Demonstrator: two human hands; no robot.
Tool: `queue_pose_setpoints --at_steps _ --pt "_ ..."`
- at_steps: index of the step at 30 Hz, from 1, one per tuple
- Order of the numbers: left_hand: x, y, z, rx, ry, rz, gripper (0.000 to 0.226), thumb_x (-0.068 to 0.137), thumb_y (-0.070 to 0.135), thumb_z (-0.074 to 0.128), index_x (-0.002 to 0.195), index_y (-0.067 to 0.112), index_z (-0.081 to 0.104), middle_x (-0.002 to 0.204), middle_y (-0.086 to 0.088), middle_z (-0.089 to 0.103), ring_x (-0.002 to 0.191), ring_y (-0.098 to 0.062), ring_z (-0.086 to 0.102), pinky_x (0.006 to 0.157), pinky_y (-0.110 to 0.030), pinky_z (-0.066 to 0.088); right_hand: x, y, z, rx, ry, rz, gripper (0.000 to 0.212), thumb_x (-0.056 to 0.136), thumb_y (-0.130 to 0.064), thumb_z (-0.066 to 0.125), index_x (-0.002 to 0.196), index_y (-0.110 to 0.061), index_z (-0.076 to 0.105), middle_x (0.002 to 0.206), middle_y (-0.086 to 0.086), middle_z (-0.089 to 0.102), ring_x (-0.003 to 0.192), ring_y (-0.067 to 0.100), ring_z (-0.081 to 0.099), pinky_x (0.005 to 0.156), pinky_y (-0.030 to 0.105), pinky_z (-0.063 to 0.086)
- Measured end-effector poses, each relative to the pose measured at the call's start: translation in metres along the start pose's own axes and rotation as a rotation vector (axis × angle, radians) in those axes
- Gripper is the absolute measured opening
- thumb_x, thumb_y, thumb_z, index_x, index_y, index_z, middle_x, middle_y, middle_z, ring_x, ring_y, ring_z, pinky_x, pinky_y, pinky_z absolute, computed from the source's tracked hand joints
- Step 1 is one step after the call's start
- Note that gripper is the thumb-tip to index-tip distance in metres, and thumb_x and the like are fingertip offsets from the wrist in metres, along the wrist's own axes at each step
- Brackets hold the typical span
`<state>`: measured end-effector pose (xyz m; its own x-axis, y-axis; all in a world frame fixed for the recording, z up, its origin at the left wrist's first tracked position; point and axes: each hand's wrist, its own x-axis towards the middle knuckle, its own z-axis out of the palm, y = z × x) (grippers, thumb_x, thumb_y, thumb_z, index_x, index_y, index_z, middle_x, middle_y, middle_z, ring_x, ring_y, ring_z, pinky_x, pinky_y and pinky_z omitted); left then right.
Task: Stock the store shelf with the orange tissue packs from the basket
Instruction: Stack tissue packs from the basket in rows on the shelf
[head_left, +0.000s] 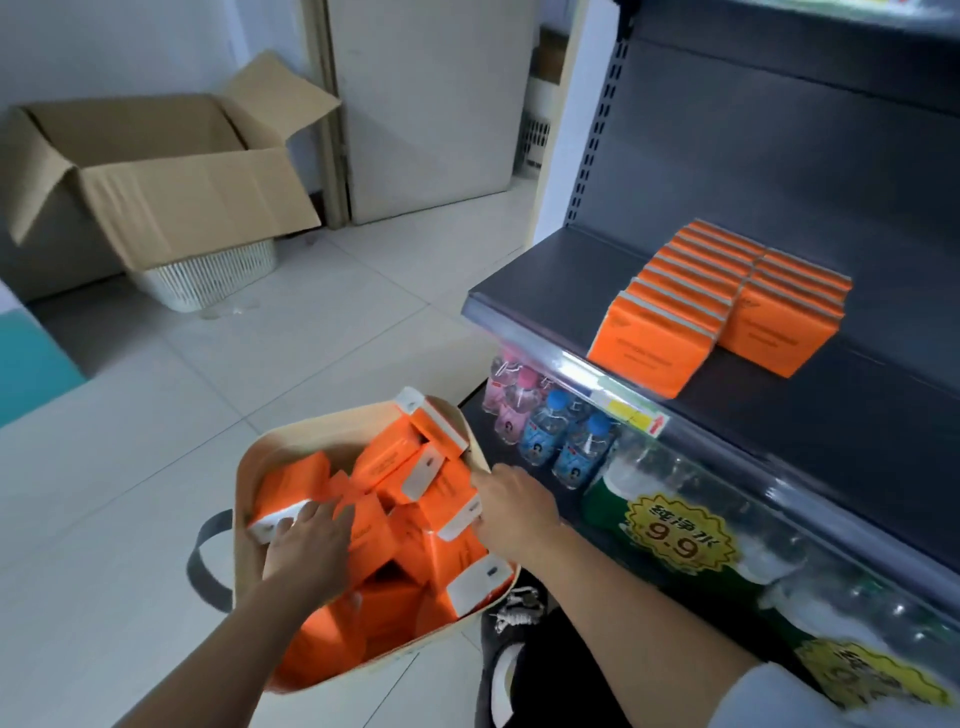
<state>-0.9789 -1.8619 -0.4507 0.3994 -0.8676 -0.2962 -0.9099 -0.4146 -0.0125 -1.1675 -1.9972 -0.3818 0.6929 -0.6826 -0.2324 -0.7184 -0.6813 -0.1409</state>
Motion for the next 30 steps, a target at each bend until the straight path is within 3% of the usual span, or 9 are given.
queue_pose_setpoints --at_steps 2,4,9,13,17,21,24,27,30 --pt "-0.004 -0.011 0.010 -0.023 -0.123 -0.024 0.082 0.069 0.068 0.061 0.137 0.030 0.035 0.139 -0.001 0.040 0.129 -0.024 0.040 0.104 -0.048 0.033 0.003 0.000 0.013 0.012 -0.040 -0.005 0.026 0.087 -0.020 0.059 0.112 -0.012 0.054 0.117 0.010 0.053 0.111 0.031 0.050 0.080 0.038 0.046" --pt "-0.008 -0.019 0.018 -0.008 -0.196 -0.017 0.077 0.071 0.067 0.061 0.136 0.036 0.036 0.143 -0.003 0.034 0.129 -0.024 0.042 0.107 -0.051 0.029 0.005 0.002 0.024 0.020 -0.079 -0.009 0.026 0.087 -0.018 0.058 0.112 -0.013 0.054 0.118 0.010 0.052 0.112 0.031 0.050 0.082 0.039 0.046" --pt "0.000 -0.031 0.028 -0.099 -0.259 0.044 0.068 0.072 0.043 0.076 0.132 0.033 0.045 0.134 0.004 0.046 0.122 -0.015 0.047 0.100 -0.028 0.041 0.012 0.000 0.037 0.075 -0.151 -0.026 0.036 0.087 -0.023 0.063 0.121 -0.017 0.052 0.122 0.007 0.052 0.116 0.028 0.048 0.090 0.041 0.047" --pt "0.016 -0.037 0.010 -0.584 -0.259 -0.065 0.059 0.070 0.033 0.083 0.120 0.023 0.054 0.119 0.000 0.058 0.103 -0.014 0.053 0.083 -0.024 0.040 0.015 -0.005 0.036 0.340 -0.161 0.010 0.045 0.083 -0.037 0.067 0.124 -0.025 0.055 0.123 -0.003 0.056 0.113 0.018 0.053 0.092 0.035 0.047" --pt "0.026 -0.035 -0.019 -1.263 -0.283 -0.186 0.080 0.043 0.059 0.085 0.112 0.024 0.064 0.107 -0.002 0.068 0.101 -0.020 0.064 0.080 -0.038 0.053 0.021 -0.008 0.030 0.849 -0.268 0.142 0.048 0.075 -0.046 0.073 0.119 -0.032 0.059 0.114 -0.009 0.062 0.105 0.010 0.059 0.093 0.035 0.051" --pt "0.029 -0.020 -0.028 -1.352 -0.293 -0.127 0.092 0.035 0.076 0.078 0.111 0.027 0.064 0.104 0.000 0.072 0.098 -0.017 0.068 0.072 -0.032 0.056 0.024 -0.007 0.025 1.038 -0.265 0.206 0.046 0.080 -0.035 0.074 0.122 -0.031 0.056 0.113 -0.004 0.065 0.105 0.015 0.062 0.092 0.040 0.052" --pt "0.030 -0.006 -0.022 -1.477 -0.228 -0.159 0.068 0.068 0.067 0.065 0.116 0.019 0.061 0.107 -0.004 0.069 0.098 -0.019 0.067 0.074 -0.032 0.056 0.025 -0.002 0.021 1.097 -0.206 0.243 0.041 0.084 -0.024 0.072 0.120 -0.032 0.055 0.111 -0.003 0.063 0.105 0.016 0.061 0.090 0.040 0.054" --pt "0.039 -0.012 0.005 -1.050 0.034 -0.373 0.041 0.095 0.043 0.049 0.127 0.017 0.055 0.124 -0.008 0.060 0.112 -0.027 0.057 0.090 -0.041 0.048 0.024 0.002 0.020 1.080 -0.149 0.284 0.039 0.086 -0.023 0.069 0.119 -0.033 0.051 0.116 -0.005 0.058 0.110 0.016 0.057 0.095 0.041 0.051" --pt "0.031 -0.022 0.037 -0.667 -0.007 -0.500 0.050 0.086 0.038 0.058 0.131 0.020 0.045 0.127 -0.014 0.051 0.112 -0.035 0.053 0.091 -0.050 0.049 0.025 0.006 0.019 1.125 -0.089 0.362 0.044 0.084 -0.021 0.070 0.120 -0.030 0.047 0.116 -0.004 0.056 0.108 0.016 0.057 0.092 0.041 0.053"
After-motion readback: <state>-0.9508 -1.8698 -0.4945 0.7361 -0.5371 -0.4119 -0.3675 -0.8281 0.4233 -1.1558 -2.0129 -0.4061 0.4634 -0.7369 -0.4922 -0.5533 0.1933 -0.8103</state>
